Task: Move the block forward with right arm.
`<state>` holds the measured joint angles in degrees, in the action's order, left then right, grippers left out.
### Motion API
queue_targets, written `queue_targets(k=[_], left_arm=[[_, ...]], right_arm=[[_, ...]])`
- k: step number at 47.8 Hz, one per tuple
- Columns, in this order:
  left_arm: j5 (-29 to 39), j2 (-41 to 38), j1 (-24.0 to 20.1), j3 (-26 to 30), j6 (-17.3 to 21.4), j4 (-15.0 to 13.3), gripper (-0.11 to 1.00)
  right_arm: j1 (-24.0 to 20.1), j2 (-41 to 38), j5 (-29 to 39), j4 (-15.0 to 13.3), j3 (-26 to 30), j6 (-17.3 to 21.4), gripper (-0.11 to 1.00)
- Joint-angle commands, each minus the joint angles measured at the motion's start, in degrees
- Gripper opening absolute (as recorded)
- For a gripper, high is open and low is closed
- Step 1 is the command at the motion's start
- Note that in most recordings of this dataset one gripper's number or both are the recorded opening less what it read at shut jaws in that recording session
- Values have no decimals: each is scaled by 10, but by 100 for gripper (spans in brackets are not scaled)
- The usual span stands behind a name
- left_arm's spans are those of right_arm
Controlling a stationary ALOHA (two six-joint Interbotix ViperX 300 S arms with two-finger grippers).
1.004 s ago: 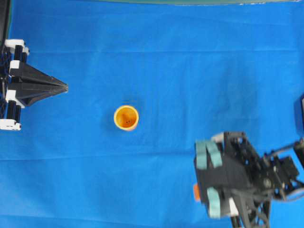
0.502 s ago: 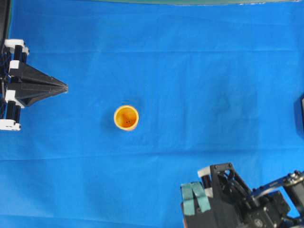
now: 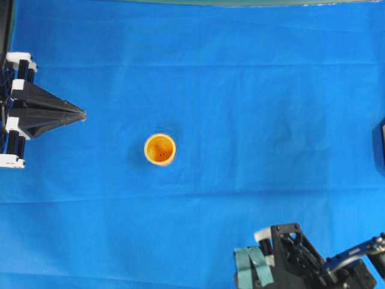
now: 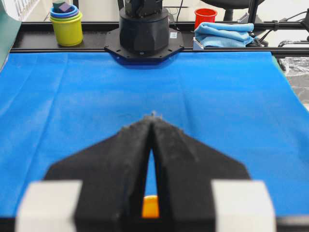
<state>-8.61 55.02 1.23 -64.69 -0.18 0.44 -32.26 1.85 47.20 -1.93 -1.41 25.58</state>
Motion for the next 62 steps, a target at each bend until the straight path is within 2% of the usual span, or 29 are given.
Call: queue_targets(k=[1,16,35,62], left_arm=[[-3,-4,2,19,0,1,1],[-2,-4,2,19,1,1,1],[-3,-4,3,19,2,1,1],[-3,-4,2,19,3,1,1]], right_arm=[[-4,9,-2,1,24,2,40],[-14,9,28,1,48,2,40],[-15,9,59,1,48,2,40],[-15,9,60,1,48,2,40]])
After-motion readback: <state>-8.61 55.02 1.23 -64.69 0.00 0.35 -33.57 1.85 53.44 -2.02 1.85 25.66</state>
